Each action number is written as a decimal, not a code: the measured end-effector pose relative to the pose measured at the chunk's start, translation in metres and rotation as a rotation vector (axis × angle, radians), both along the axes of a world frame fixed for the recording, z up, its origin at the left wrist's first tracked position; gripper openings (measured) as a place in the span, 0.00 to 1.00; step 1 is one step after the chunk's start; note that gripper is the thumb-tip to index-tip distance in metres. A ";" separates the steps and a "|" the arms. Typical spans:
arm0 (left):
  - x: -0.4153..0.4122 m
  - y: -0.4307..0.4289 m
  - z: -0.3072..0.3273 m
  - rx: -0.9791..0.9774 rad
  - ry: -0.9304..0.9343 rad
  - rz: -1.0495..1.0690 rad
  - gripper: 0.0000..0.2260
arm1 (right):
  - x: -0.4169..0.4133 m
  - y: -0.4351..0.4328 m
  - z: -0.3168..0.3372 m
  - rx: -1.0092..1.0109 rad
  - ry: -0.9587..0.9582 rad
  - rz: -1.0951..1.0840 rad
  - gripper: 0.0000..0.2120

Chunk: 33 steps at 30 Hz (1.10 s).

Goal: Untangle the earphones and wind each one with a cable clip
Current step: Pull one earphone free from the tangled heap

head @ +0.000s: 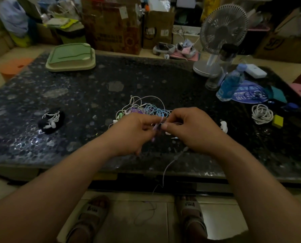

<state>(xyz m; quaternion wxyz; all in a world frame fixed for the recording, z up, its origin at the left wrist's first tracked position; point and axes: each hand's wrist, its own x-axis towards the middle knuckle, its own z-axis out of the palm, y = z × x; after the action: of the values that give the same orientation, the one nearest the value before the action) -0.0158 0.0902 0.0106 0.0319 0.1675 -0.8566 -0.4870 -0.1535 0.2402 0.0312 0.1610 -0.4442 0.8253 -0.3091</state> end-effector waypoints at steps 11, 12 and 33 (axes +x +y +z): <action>0.010 -0.008 0.017 0.277 -0.174 -0.327 0.14 | -0.009 0.010 0.011 -0.111 -0.252 0.172 0.01; 0.010 -0.007 0.018 0.295 -0.175 -0.352 0.13 | -0.010 0.010 0.010 -0.112 -0.282 0.175 0.01; -0.002 -0.013 0.006 0.301 0.170 0.268 0.19 | 0.025 -0.011 -0.025 0.088 -0.156 0.178 0.13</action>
<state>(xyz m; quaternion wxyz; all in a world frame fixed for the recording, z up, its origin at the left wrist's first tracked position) -0.0176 0.0773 0.0170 0.1433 0.2409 -0.7387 -0.6130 -0.1286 0.2293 0.0063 0.2708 -0.4830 0.7804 -0.2907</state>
